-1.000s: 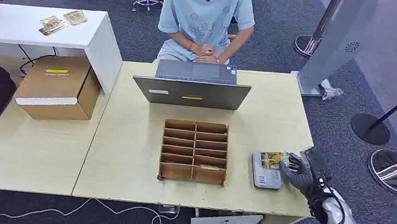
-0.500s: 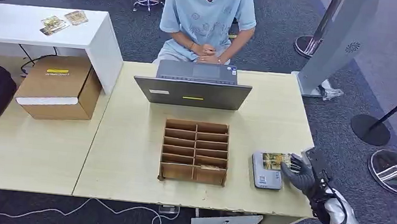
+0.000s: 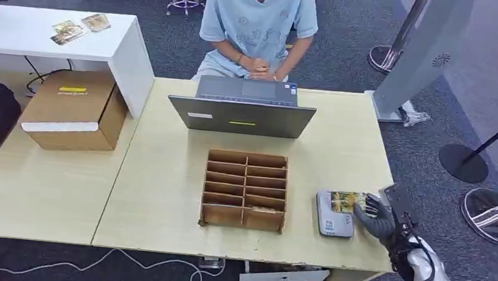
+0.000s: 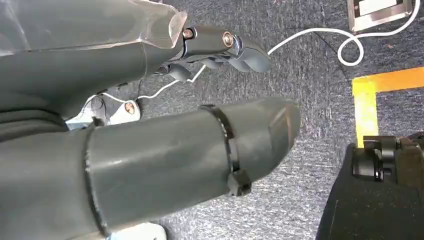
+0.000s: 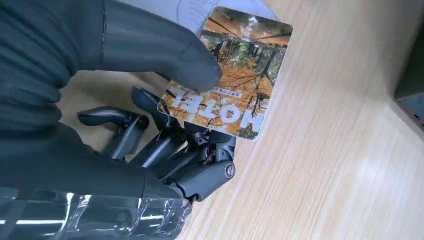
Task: Pass the card to the sensor for recognition and then transmit it.
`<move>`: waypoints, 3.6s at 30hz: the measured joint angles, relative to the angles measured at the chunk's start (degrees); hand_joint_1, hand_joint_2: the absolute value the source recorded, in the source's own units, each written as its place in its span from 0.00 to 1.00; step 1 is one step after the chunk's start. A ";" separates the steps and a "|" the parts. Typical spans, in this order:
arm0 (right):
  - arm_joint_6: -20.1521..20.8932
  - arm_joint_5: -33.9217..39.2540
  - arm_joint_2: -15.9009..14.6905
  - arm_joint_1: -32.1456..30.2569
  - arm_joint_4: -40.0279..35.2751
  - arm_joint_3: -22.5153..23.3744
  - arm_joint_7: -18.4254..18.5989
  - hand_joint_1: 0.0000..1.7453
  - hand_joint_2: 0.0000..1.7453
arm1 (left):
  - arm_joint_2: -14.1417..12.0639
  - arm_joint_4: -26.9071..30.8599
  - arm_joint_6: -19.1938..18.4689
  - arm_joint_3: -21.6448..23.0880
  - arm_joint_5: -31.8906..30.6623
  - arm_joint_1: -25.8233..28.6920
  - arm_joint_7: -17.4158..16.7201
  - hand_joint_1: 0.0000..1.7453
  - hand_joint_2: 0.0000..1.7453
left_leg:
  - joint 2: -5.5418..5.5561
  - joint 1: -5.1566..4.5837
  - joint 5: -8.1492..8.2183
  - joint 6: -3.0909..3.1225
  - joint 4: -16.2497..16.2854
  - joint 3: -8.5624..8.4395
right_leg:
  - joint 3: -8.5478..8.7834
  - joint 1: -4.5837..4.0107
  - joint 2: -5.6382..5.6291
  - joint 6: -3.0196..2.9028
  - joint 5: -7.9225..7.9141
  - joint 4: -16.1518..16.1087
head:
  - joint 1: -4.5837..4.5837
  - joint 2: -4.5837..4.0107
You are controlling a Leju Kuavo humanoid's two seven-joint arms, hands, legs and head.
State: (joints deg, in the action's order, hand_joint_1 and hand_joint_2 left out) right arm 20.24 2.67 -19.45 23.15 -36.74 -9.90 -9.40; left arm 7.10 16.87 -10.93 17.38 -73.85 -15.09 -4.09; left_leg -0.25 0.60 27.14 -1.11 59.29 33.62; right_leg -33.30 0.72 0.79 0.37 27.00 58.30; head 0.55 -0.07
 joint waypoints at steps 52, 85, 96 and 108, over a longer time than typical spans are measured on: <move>-11.76 5.14 4.96 -6.81 -13.03 -1.22 -7.54 1.00 1.00 | 0.09 0.00 3.41 -3.45 2.71 1.83 -1.03 0.00 0.00 | 0.03 0.00 0.00 0.00 -0.02 0.21 | -0.20 0.00 0.02 0.00 0.01 0.01 | 0.00 0.00; -48.73 -31.87 8.54 -3.62 -22.43 -6.23 -10.35 1.00 1.00 | 1.99 0.00 1.81 -5.03 2.56 1.54 -4.02 0.00 0.00 | -0.02 0.00 -0.03 -0.01 -0.03 0.27 | -0.28 0.00 -0.04 -0.02 -0.01 0.07 | -0.02 0.00; -52.09 -42.25 11.08 12.05 -15.54 -7.58 -5.55 1.00 1.00 | 3.13 0.00 1.36 -7.11 4.22 0.67 -4.13 0.00 0.00 | 0.00 -0.01 -0.07 0.02 -0.02 0.28 | -0.28 0.01 -0.01 -0.02 -0.03 0.09 | 0.00 0.00; -51.41 -44.98 15.17 19.81 -12.79 -7.63 -4.64 1.00 1.00 | 3.43 0.00 1.53 -9.14 6.67 0.09 -4.33 0.00 0.00 | 0.00 0.01 -0.07 0.02 -0.02 0.30 | -0.31 0.00 -0.02 -0.02 -0.02 0.11 | 0.00 0.00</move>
State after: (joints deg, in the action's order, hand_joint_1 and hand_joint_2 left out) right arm -31.17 -42.32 -4.28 42.96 -49.53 -17.53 -14.03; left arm 10.54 16.87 -9.40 8.24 -67.19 -15.00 -8.42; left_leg -0.24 0.61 27.07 -1.09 59.27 33.92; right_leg -33.62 0.71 0.77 0.35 26.97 58.41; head 0.55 -0.07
